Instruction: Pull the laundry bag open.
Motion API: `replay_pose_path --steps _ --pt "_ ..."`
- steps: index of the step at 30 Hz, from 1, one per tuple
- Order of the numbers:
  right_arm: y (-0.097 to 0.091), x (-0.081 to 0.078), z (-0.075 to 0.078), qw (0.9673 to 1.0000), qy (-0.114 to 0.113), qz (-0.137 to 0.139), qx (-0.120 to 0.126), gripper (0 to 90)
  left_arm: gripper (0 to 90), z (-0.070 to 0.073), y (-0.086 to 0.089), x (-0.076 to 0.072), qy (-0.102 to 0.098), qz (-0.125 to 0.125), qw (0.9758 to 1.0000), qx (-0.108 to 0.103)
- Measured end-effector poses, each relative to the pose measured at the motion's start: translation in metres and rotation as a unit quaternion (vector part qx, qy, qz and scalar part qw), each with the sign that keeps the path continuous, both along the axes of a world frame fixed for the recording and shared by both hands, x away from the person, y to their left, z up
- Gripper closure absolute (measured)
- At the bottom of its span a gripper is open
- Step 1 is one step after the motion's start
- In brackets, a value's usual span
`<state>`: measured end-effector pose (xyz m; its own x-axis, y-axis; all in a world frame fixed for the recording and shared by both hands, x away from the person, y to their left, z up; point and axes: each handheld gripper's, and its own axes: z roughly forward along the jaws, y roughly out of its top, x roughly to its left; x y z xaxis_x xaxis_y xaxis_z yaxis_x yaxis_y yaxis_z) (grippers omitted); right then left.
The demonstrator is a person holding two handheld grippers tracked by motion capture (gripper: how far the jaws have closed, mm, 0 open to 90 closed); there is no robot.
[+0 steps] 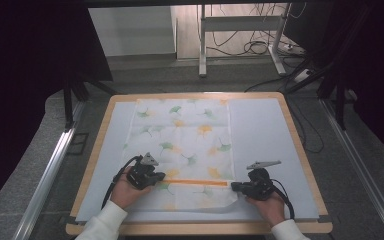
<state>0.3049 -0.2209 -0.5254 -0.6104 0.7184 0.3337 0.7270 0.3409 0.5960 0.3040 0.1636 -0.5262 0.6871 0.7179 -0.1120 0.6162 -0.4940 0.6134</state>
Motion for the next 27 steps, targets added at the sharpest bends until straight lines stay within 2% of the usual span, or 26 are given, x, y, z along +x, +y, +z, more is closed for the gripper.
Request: replay_pose_path --steps 12,16,27 --pt "0.0 0.0 0.0 1.0 -0.001 0.0 -0.001 89.4 90.0 0.0 0.014 -0.002 0.003 0.009 1.0 0.0" --pt "0.0 0.0 0.0 1.0 0.0 0.001 -0.001 89.4 90.0 0.0 0.017 -0.003 0.0 0.012 0.9999 0.007" --pt "0.0 0.0 0.0 1.0 0.0 0.001 0.0 89.4 90.0 -0.001 0.029 -0.005 -0.001 0.026 0.9996 0.013"
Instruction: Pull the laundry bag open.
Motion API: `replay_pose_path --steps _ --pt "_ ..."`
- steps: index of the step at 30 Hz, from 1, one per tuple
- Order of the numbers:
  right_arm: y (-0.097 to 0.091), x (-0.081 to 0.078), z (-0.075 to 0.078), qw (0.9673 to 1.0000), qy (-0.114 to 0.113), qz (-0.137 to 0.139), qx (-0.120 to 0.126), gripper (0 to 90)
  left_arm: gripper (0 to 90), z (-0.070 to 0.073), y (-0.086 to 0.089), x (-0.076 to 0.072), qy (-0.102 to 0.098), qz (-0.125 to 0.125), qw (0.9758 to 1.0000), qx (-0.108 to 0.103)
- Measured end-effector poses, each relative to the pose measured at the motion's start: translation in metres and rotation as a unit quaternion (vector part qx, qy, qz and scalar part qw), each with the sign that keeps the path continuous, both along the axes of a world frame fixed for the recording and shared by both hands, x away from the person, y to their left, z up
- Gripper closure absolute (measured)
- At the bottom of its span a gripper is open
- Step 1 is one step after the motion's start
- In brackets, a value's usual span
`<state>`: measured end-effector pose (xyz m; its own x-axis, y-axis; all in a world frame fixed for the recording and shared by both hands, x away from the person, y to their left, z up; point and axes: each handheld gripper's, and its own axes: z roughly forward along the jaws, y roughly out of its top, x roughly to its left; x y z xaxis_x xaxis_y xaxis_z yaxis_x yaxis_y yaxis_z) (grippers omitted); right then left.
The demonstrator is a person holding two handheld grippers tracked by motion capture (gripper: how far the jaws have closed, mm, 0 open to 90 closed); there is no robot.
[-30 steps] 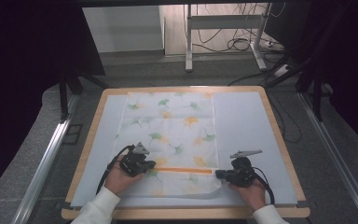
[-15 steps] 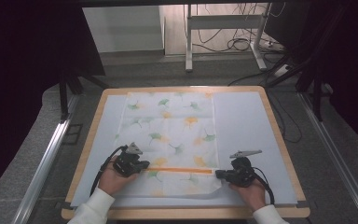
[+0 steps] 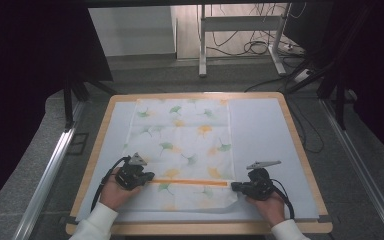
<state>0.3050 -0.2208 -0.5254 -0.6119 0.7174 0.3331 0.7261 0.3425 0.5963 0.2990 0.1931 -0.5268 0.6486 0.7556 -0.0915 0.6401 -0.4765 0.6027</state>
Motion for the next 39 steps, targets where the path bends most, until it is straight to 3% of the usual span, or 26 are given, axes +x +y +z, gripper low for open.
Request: replay_pose_path --steps 22,32,35,39 --pt "0.0 0.0 0.0 1.0 -0.001 0.001 -0.001 89.4 90.0 -0.002 0.028 -0.003 0.003 0.03 0.9995 -0.005" --pt "0.0 0.0 0.0 1.0 0.0 0.001 -0.001 89.4 90.0 -0.002 0.031 -0.003 0.004 0.031 0.9995 -0.006" --pt "0.0 0.0 0.0 1.0 -0.001 0.001 -0.001 89.4 90.0 -0.001 0.031 -0.004 -0.001 0.036 0.9993 0.007" --pt "0.0 0.0 0.0 1.0 -0.001 0.001 -0.002 89.4 90.0 -0.001 0.038 -0.006 -0.002 0.043 0.999 0.009"
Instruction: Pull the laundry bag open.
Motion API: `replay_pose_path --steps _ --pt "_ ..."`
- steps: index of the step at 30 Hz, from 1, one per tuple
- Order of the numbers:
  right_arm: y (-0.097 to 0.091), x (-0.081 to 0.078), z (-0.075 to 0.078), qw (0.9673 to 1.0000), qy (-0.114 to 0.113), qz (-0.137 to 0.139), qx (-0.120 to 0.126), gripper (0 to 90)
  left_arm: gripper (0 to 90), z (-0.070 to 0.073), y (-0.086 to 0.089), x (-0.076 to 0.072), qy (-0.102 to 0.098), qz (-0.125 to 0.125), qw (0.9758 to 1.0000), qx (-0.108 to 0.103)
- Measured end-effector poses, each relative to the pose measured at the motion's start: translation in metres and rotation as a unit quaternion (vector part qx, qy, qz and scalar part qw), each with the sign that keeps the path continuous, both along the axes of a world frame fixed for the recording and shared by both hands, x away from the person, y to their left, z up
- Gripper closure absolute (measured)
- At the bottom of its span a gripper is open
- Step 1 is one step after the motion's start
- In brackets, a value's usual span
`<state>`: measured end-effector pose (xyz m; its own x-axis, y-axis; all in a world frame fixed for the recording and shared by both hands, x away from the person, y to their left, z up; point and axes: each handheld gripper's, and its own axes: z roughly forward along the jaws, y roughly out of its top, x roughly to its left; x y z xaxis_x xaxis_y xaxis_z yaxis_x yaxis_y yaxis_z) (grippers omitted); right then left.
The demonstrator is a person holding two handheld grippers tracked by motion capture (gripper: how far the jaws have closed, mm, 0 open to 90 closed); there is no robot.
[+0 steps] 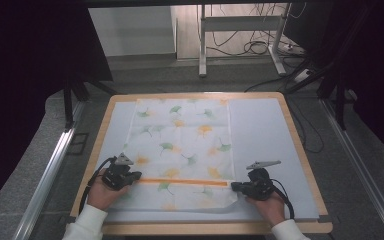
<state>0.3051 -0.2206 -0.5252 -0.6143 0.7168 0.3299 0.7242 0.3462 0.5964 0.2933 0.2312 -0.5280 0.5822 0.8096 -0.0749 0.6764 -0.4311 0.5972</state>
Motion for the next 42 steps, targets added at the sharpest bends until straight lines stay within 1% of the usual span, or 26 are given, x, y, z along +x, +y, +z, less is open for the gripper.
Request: replay_pose_path --steps 2,7,10,15,21,27,28,35,36,37,42 --pt "0.0 0.0 0.0 1.0 0.0 0.001 0.0 89.4 90.0 0.0 0.005 -0.001 0.001 0.006 1.0 -0.005" --pt "0.0 0.0 0.0 1.0 0.0 0.001 -0.001 89.4 90.0 -0.001 0.015 -0.003 0.002 0.019 0.9998 -0.007" --pt "0.0 0.0 0.0 1.0 0.0 0.001 -0.001 89.4 90.0 -0.001 0.018 -0.003 0.001 0.022 0.9997 -0.003" --pt "0.0 0.0 0.0 1.0 0.0 0.001 -0.001 89.4 90.0 -0.001 0.02 -0.003 0.003 0.025 0.9997 -0.006" --pt "0.0 0.0 0.0 1.0 -0.001 0.002 -0.001 89.4 90.0 -0.001 0.022 -0.003 0.003 0.025 0.9997 -0.002" --pt "0.0 0.0 0.0 1.0 -0.001 0.001 -0.002 89.4 90.0 -0.002 0.029 -0.006 0.001 0.034 0.9994 0.0" --pt "0.0 0.0 0.0 1.0 -0.001 0.001 -0.002 89.4 90.0 -0.002 0.03 -0.006 0.002 0.035 0.9994 -0.003" --pt "0.0 0.0 0.0 1.0 -0.002 0.001 -0.002 89.4 90.0 -0.002 0.038 -0.007 0.003 0.043 0.999 -0.005" --pt "0.0 0.0 0.0 1.0 -0.002 0.001 -0.002 89.4 90.0 -0.002 0.038 -0.007 0.004 0.044 0.999 -0.01" --pt "0.0 0.0 0.0 1.0 -0.002 0.001 -0.002 89.4 90.0 -0.002 0.038 -0.007 0.004 0.045 0.999 -0.006" --pt "0.0 0.0 0.0 1.0 -0.001 0.001 -0.002 89.4 90.0 -0.002 0.039 -0.008 0.003 0.046 0.9989 -0.007"
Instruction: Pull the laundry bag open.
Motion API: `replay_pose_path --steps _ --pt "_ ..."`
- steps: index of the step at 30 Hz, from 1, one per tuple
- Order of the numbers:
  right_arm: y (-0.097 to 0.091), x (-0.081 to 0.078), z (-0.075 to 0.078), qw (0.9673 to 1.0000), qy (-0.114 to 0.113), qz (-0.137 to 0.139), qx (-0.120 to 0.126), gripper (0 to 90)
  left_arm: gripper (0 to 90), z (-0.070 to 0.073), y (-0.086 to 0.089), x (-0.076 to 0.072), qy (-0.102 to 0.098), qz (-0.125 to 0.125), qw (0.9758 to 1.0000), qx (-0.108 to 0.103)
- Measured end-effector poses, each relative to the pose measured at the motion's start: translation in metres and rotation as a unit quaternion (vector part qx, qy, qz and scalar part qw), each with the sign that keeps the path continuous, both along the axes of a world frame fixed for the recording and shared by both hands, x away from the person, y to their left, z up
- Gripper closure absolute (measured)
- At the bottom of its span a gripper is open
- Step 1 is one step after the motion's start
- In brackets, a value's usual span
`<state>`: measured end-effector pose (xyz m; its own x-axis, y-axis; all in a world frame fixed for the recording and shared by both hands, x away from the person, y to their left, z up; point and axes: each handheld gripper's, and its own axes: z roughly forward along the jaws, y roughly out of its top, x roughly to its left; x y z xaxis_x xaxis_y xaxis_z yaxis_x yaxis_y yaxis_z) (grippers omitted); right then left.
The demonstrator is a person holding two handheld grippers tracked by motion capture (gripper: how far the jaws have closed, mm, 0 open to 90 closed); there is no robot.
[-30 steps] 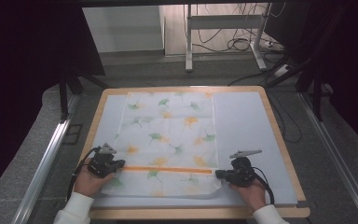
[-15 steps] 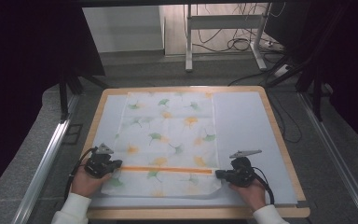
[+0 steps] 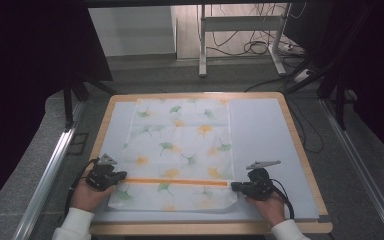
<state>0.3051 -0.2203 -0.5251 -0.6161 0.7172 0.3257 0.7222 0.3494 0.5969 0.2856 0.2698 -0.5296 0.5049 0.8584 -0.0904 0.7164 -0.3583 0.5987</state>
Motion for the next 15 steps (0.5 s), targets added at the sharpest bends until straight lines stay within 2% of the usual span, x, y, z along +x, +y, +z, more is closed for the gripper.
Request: replay_pose_path --steps 5,11,15 --pt "0.0 0.0 0.0 1.0 0.0 0.0 0.0 89.4 90.0 0.0 0.003 -0.002 -0.002 0.006 1.0 0.005" --pt "0.0 0.0 0.0 1.0 -0.001 0.0 -0.001 89.4 90.0 0.0 0.013 -0.006 -0.005 0.018 0.9998 -0.004" --pt "0.0 0.0 0.0 1.0 -0.001 0.0 -0.001 89.4 90.0 0.001 0.02 -0.008 -0.009 0.029 0.9995 -0.001"
